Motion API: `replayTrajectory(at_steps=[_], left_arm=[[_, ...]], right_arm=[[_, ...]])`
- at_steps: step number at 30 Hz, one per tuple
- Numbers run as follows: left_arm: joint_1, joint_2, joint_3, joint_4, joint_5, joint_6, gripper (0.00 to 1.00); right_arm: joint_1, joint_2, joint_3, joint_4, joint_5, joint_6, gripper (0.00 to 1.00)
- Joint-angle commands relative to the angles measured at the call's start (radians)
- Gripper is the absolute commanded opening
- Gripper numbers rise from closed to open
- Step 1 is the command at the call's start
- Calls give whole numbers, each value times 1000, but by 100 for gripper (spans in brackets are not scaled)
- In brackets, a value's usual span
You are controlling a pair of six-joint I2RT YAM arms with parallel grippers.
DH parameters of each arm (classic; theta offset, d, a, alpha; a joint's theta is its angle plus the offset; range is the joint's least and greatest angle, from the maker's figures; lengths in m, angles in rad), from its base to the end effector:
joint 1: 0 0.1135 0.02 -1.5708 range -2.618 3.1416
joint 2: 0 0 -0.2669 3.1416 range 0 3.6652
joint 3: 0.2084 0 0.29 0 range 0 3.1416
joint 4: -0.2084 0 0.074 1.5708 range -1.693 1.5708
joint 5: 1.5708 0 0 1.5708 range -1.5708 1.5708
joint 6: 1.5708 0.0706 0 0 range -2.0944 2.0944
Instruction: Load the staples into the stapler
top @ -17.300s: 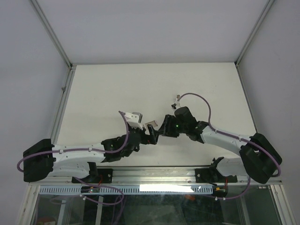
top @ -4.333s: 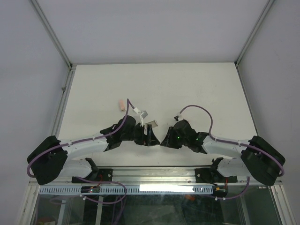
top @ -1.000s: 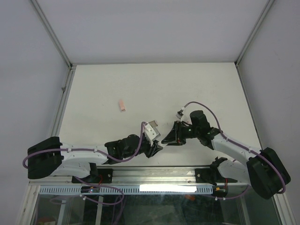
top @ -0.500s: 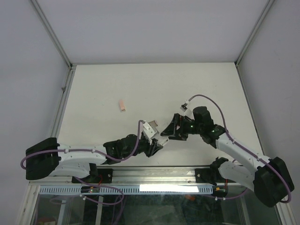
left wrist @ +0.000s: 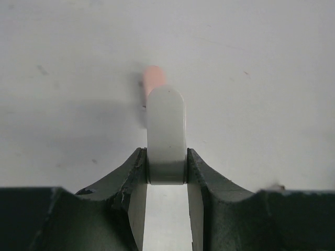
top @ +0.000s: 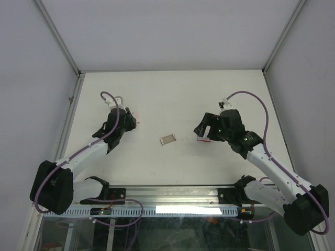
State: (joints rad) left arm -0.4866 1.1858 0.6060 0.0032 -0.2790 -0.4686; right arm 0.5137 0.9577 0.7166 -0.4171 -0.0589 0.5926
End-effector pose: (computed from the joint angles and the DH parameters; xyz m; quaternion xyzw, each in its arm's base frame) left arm 0.2822 -0.1273 0.1783 -0.0585 0.8710 -0.1085 0.4756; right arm 0.2336 0.1366 0.2339 0.0224 0.8971 0.2539 0.3609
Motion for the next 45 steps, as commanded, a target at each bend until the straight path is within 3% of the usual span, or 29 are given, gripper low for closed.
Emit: replayTrajectory(at_steps=[1,13,16,19,22,31,37,42,45], left_arm=[[168,60,52,-50,35,-44,0],[210,294,121,-15,65,-25,1],[211,293,122,-13,74,-26,40],[211,265,116,-12,70,-22,63],[212,218,108,-13,64,-14,75],[232,141,144,5,117,56,95],[414,152,158,95,253,29,98],[731,84,25,260,378,-47,99],[793,-10,-97,372,303,6,99]], right_arm=[[-6,-8,36,22,136,-65,85],[-17,45,11,76,117,-75,84],[-19,47,10,76,120,-75,84],[-20,48,9,77,120,-78,84],[-20,53,8,80,125,-82,84],[-41,162,71,136,43,-166,87],[-178,322,165,224,-30,-205,88],[-412,283,64,416,-71,-168,88],[-454,184,-83,545,104,-204,88]])
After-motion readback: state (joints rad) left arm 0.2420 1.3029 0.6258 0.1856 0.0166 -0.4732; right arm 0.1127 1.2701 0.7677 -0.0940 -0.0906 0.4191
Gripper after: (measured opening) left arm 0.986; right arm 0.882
